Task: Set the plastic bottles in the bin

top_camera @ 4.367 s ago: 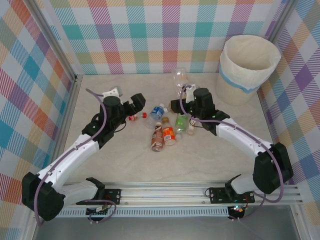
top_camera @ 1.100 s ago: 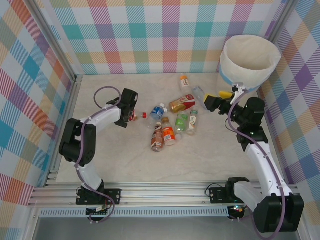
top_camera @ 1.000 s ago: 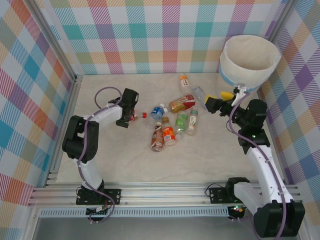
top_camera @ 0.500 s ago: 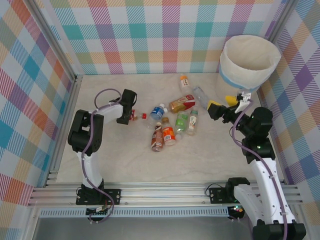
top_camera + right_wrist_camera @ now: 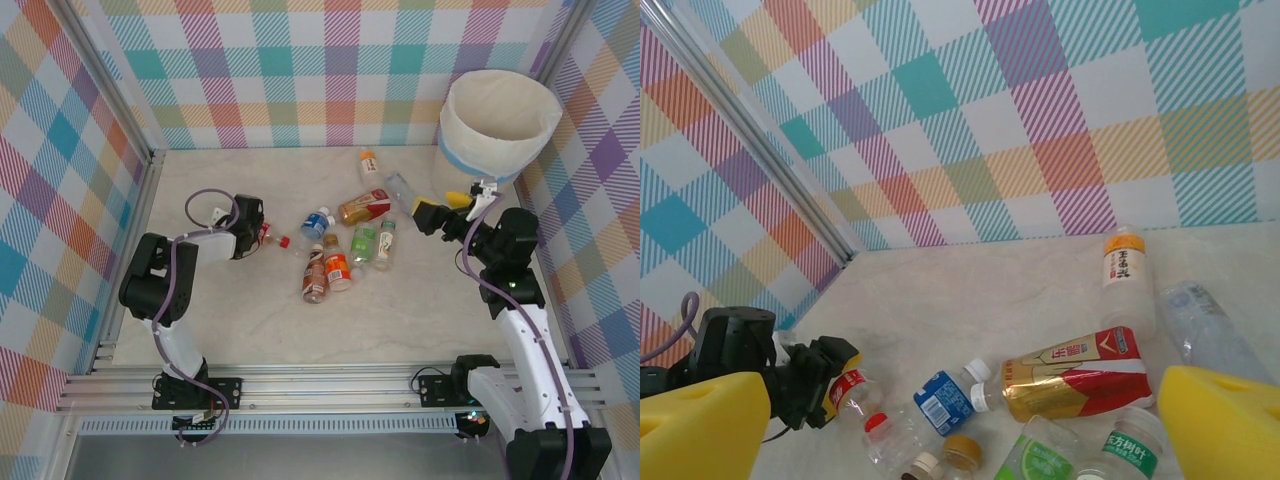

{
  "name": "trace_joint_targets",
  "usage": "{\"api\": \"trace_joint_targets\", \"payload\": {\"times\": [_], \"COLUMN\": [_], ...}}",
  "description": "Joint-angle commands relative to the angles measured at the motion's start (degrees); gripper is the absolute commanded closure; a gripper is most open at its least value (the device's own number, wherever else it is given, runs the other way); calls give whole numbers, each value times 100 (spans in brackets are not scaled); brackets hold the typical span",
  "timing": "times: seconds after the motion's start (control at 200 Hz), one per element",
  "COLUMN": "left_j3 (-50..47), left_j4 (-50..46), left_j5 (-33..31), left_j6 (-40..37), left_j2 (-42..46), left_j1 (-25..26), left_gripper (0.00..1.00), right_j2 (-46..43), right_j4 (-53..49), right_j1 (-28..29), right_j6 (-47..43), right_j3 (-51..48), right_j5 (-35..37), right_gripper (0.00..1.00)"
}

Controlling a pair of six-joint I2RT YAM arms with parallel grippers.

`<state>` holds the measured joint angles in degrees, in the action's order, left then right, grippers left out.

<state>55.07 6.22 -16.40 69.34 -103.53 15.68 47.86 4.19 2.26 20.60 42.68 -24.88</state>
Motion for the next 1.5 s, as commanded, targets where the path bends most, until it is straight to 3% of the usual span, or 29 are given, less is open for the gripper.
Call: {"api": "trace_joint_targets", "payload": {"times": [0.0,0.135,0.275,0.435,0.6,0.77,1.11,1.195,1.365,1.495], "left_j3": [-134,-137,-138,-14,119,302,403,427,433,434], "left_j4": [344,258,301,255,639,846,1064,1066,1058,965], "left_j5": [288,610,1145,1494,2385,3122,3355,3345,3296,3197], "left_j6": [-1224,-2153,-2720,-2850,-2689,-2671,-2764,-2797,-2819,-2857], "left_j2": [587,1312,1940,2338,2339,2221,2063,1971,1908,1946], "left_j1": [-65,71,366,818,1028,1086,1283,1332,1354,1350], "left_gripper": [54,55,55,55,55,55,55,54,53,45], "right_j2": [281,759,1394,2202,3043,3751,4729,4853,4841,4695], "right_j4": [609,1128,1482,2203,2868,3643,3556,3633,3688,3439], "right_j1": [67,365,1112,2063,2774,3055,3467,3567,3588,3584], "right_j6": [716,1376,1617,1499,1402,1586,1609,1634,1607,1428], "right_j3": [-169,-411,-506,-319,156,540,1202,1302,1238,1173], "right_j5": [-260,-139,113,60,23,-214,-514,-438,-113,32], "right_gripper": [0,0,0,0,0,0,0,7,33,40]}}
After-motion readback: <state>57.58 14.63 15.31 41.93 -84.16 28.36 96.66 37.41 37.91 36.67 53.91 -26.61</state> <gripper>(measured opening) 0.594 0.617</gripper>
